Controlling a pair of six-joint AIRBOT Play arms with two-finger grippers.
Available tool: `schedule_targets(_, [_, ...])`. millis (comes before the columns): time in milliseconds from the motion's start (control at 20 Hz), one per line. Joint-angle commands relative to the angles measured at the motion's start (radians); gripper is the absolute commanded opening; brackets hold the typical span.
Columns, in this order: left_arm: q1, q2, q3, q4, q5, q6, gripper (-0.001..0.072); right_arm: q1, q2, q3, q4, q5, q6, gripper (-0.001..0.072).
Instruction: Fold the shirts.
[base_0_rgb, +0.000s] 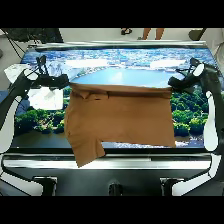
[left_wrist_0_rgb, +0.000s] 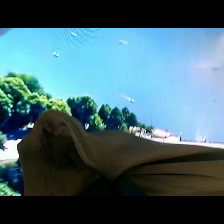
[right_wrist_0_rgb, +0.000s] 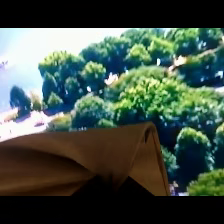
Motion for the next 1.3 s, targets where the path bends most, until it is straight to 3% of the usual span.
schedule_targets(0, [0.017,0.009,0.003,0.105,-0.312,0.044,0.0041,-0.003,0.024,-0.002,0.0,0.267,-0.047,0.0057])
schedule_targets(150, [0.012,-0.015,-0.022,0.104,-0.475,0.034,0.0041,0.01,0.021,-0.069,-0.011,0.374,-0.057,0.0057])
schedule_targets(350, [0.021,-0.016,-0.029,0.103,-0.528,0.036,0.0041,0.01,0.002,-0.141,-0.028,0.431,-0.06,0.0057])
schedule_targets(700, [0.016,-0.019,-0.121,0.098,-0.571,0.036,0.0051,0.01,-0.025,-0.159,-0.028,0.387,-0.057,0.0066])
schedule_targets(750, [0.019,-0.018,-0.117,0.088,-0.577,0.036,0.0176,0.008,-0.019,-0.158,-0.027,0.382,-0.055,0.0202])
schedule_targets(800, [0.027,-0.016,-0.106,0.076,-0.602,0.036,0.0353,0.008,-0.005,-0.156,-0.029,0.397,-0.056,0.0423])
schedule_targets(850, [0.037,-0.01,-0.09,0.073,-0.626,0.036,0.0429,0.008,0.018,-0.156,-0.049,0.418,-0.077,0.0577])
schedule_targets(900, [0.054,0.003,-0.077,0.074,-0.644,0.036,0.0479,-0.01,0.045,-0.156,-0.053,0.431,-0.079,0.0581])
schedule_targets(1100, [0.127,0.091,-0.13,0.074,-0.69,0.034,0.0477,-0.147,0.144,-0.187,-0.051,0.541,-0.058,0.0566])
schedule_targets(1250, [0.132,0.238,-0.434,0.073,-0.607,0.09,0.0477,-0.21,0.274,-0.397,-0.054,0.466,-0.062,0.0566])
